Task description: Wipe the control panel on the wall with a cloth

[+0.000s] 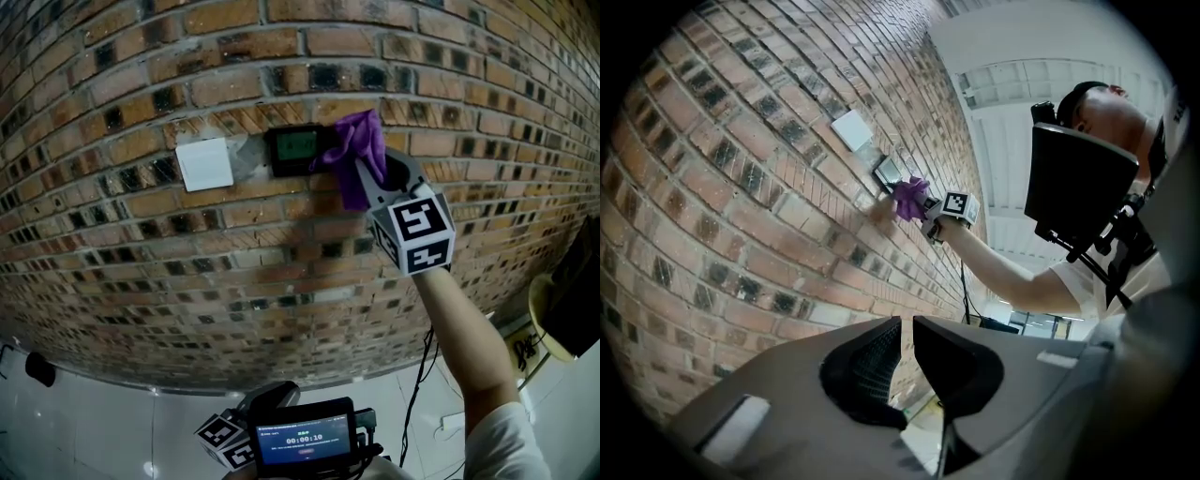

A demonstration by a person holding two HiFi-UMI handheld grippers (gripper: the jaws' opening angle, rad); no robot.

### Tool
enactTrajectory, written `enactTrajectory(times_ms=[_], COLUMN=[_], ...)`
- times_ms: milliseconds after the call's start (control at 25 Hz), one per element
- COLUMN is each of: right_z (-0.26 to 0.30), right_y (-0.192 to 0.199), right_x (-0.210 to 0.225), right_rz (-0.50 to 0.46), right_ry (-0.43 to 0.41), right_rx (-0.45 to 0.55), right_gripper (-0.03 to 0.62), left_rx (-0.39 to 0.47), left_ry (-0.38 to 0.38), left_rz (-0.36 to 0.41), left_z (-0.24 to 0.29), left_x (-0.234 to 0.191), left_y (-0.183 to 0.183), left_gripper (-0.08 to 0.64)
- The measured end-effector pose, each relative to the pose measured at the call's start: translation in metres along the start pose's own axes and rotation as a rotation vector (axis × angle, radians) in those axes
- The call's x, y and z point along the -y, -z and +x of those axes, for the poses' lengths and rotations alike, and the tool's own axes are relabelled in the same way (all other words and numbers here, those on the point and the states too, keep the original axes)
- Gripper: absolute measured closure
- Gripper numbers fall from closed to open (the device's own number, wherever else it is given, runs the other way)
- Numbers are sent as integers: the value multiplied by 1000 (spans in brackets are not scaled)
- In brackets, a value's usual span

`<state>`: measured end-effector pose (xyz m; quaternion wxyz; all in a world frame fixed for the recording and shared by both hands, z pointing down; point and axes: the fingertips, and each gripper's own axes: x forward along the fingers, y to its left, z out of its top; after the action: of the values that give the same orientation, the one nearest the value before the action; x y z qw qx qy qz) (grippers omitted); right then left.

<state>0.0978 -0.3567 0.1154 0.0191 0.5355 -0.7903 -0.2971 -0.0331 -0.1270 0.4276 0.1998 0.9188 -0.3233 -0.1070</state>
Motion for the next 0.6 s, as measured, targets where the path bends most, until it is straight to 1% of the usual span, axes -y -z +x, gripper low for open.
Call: enactTrajectory(times_ms=[280,600], right_z=[-15,-38], right_y=[0,-4], right_x=[3,-18], right_rz=[8,12], right_ry=[7,-32], right_rx=[0,18], right_gripper=[509,509], left_rx=[-2,-3], left_ry=[0,0], left_rz=[3,-3], left_z=[0,0], left_x=[1,2], left_y=[-1,0], left_gripper=[526,526])
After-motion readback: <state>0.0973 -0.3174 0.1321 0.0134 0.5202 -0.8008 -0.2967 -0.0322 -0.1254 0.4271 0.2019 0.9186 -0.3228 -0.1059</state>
